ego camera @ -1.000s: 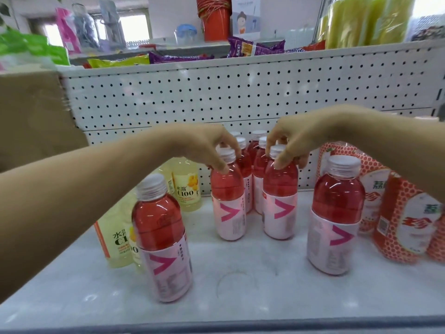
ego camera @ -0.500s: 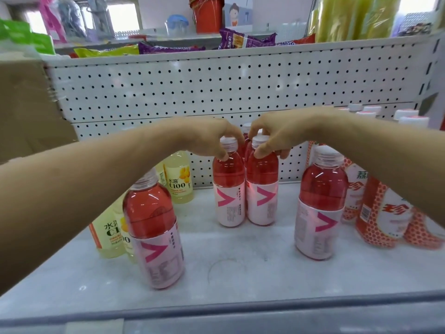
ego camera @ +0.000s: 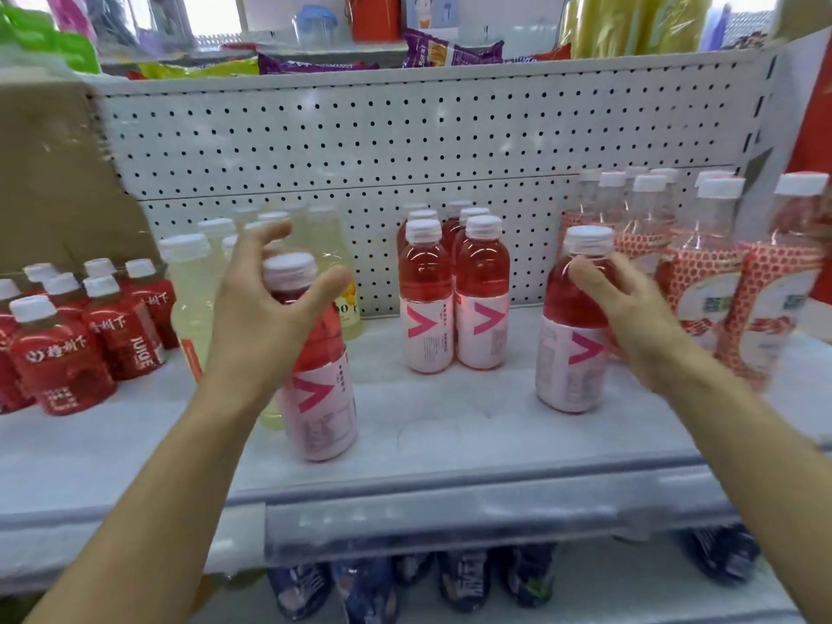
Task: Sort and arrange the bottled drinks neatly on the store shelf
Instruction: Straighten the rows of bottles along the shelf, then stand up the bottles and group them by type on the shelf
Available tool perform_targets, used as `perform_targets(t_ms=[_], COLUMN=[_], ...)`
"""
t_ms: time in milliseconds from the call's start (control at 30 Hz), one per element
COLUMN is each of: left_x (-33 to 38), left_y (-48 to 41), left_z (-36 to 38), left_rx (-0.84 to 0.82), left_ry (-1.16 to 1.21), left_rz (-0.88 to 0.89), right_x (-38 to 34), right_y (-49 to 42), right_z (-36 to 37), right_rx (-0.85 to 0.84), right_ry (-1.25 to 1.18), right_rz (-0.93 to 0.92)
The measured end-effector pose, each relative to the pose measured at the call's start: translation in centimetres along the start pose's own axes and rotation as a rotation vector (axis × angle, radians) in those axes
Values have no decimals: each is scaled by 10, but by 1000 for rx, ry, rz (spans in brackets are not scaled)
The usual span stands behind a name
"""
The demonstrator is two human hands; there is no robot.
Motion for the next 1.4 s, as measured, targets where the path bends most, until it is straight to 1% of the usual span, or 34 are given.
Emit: perform_targets(t_ms=[33, 100, 200, 367, 467, 533, 633, 667, 733, 767, 967, 1233, 1300, 1333, 1400], left_x=[-9, -19, -14, 6, -6, -30, -68, -76, -89, -93, -85, -74, -68, -64, -54], left_y=[10, 20, 21, 20, 23, 40, 64, 66, 61, 60, 61, 63, 67, 70, 75], left_z=[2, 10, 29, 73, 90, 101, 124, 127, 132, 135, 140, 137, 134, 132, 118], left_rx=[33, 54, 28, -34, -99, -177, -366, -392, -409, -411, -385, -372, -414, -445, -469], left_ry=[88, 183, 210, 327, 266, 200, 99, 36, -98, -102, 4, -15, 4, 7, -28], left_rz=[-46, -89, -62, -51, -39, -114, -268, -289, -283, -286, -253, -235, -263, -280, -278], right_x=[13, 24, 27, 27, 39, 50, 54, 54, 55, 56, 58, 64, 61, 56, 34], right_y=[6, 18, 24, 20, 25, 28, 29, 28, 25, 24, 19, 16, 18, 19, 29], right_z=[3, 10, 25, 59, 67, 69, 67, 68, 68, 68, 65, 69, 69, 66, 57], right_rx=[1, 16, 1, -50, -105, -135, -122, -121, -126, -128, -144, -182, -147, -91, 86], right_ry=[-24, 17, 8, -4, 61, 107, 182, 190, 207, 214, 197, 191, 211, 226, 270], right_rz=[27, 30, 29, -7, 12, 44, 39, 35, 31, 31, 25, 22, -10, -60, -223])
Point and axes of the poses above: each hand's wrist, its own y-axis away from the middle knuckle, its own z-axis out of the palm, x = y × z, the point moved 8 cm from there along -y, towards the middle knuckle, and after that the axes turned 3 degrees about z, right-handed, at the moved point
